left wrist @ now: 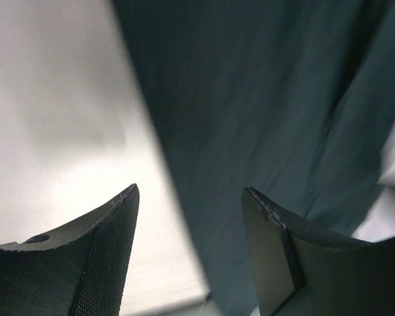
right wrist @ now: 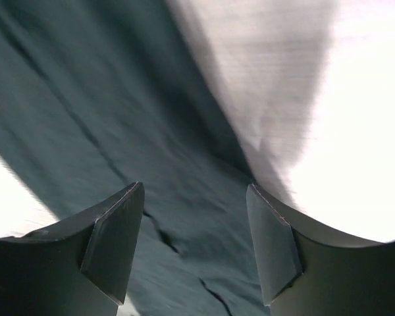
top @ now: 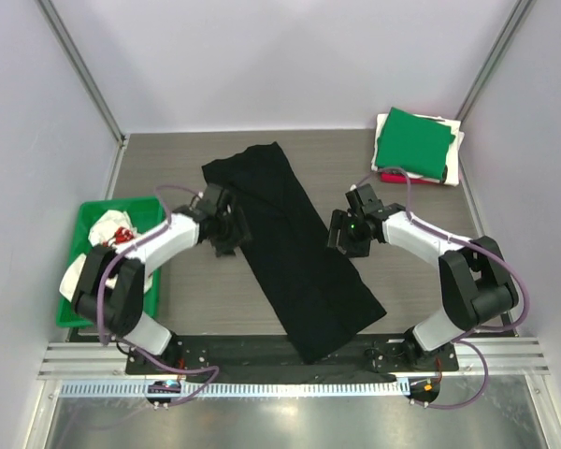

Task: Fold and stack the t-shirts
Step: Fold the tshirt

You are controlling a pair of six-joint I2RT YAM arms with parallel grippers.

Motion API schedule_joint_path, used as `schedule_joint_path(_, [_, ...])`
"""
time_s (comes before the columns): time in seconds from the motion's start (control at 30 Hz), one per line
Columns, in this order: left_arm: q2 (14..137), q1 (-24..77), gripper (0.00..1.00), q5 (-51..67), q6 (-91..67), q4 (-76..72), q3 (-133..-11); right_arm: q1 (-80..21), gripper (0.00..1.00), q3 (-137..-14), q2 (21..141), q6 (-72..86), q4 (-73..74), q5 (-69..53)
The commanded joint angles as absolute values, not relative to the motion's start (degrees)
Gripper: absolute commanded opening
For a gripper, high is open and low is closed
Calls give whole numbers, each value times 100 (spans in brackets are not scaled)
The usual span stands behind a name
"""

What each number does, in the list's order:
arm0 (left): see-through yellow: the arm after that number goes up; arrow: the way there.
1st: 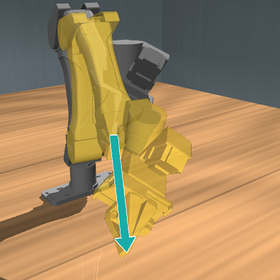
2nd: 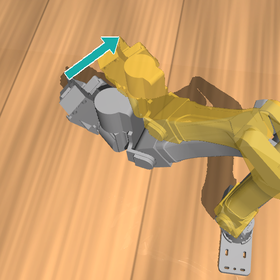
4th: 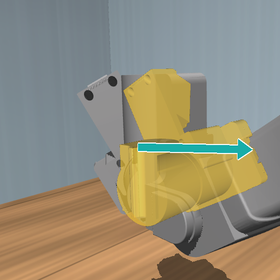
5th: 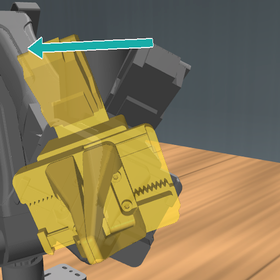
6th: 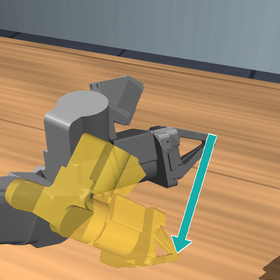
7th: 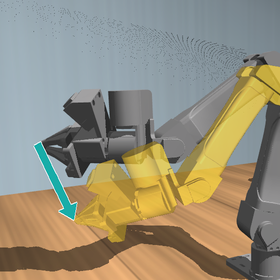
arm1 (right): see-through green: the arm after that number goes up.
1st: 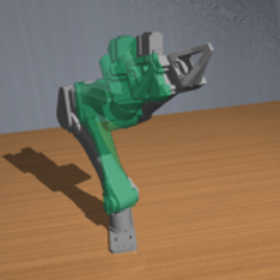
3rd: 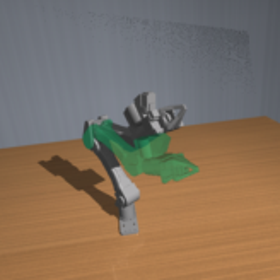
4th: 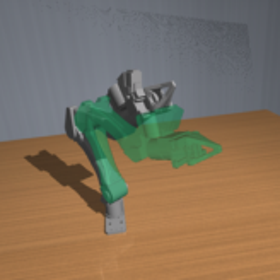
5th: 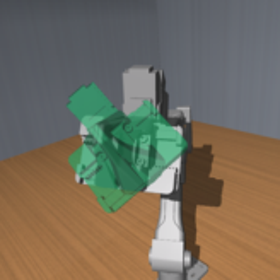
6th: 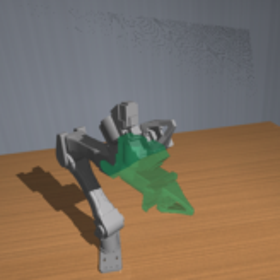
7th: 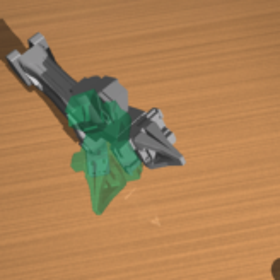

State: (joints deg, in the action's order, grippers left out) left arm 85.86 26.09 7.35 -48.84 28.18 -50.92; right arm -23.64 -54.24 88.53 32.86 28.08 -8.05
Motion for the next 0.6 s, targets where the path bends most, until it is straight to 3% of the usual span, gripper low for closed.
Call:
schedule_joint_path(0.0, [9314, 2066, 65, 387, -4510, 2504, -6211, -2373, 68, -5047, 8614, 3322, 2673, -930])
schedule_joint_path(0.23, [11669, 1670, 63, 430, -4421, 3030, -9037, -2443, 65, -4246, 8298, 3682, 2268, -1336])
schedule_joint_path(0.43, [13584, 1661, 61, 667, -4570, 3734, -10747, -2645, 63, -3657, 8016, 4156, 1996, -1722])
schedule_joint_path(0.57, [14176, 1775, 59, 826, -4667, 3788, -11521, -3233, 62, -3279, 7761, 4631, 1601, -1713])
